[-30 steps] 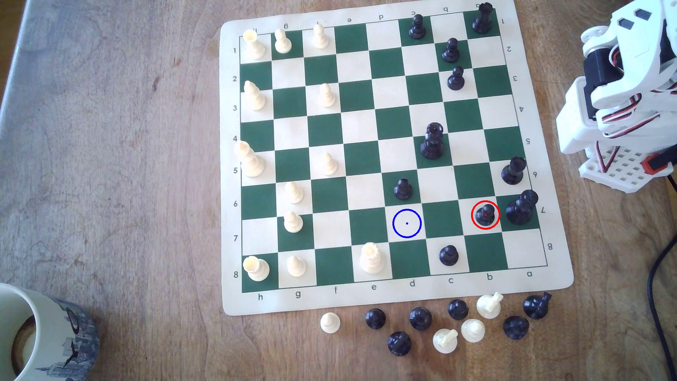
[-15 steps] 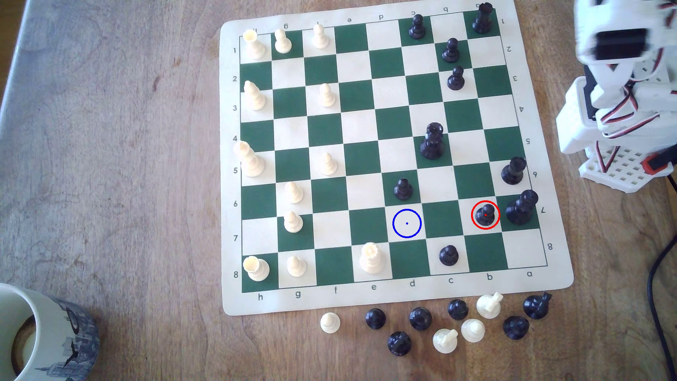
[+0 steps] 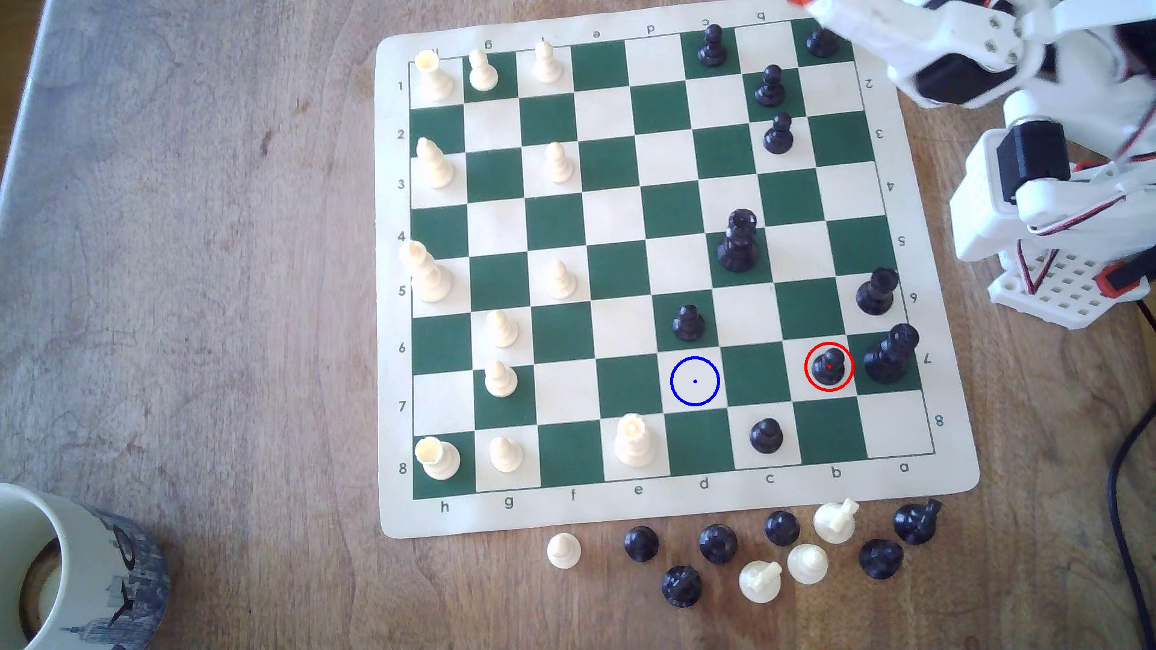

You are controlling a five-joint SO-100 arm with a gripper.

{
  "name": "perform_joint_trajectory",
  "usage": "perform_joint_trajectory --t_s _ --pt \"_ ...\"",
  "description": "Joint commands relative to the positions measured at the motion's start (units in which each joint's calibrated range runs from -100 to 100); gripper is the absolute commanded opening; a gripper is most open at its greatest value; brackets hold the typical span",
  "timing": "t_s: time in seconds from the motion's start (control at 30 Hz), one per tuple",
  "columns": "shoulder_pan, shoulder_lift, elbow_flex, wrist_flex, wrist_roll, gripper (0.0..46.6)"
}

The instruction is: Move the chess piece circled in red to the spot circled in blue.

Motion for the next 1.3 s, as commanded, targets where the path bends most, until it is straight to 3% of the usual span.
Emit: perform_joint_trajectory --t_s 0.0,0.1,0.17,0.2,0.33,0.37,0.47,0.7,1.0,1.27 --pt "-3.5 6.8 -19.1 24.7 -1.9 0.2" --pt "-8.1 13.1 -27.7 38.6 -4.4 0.2" --pt "-10.1 17.7 -31.7 45.3 -7.6 0.2" --pt "-11.7 21.5 -33.5 49.3 -10.3 0.2" --pt "-15.7 25.2 -33.5 53.3 -13.6 0.2" --pt "-16.8 27.3 -33.5 54.3 -15.5 0.2" --pt "-18.0 30.1 -33.1 55.7 -17.4 0.2" --pt "-23.7 35.2 -29.7 60.1 -18.2 4.4" --pt "-25.5 47.3 -28.1 55.6 -19.8 12.9" --pt "-27.5 53.4 -25.7 51.9 -21.3 13.5"
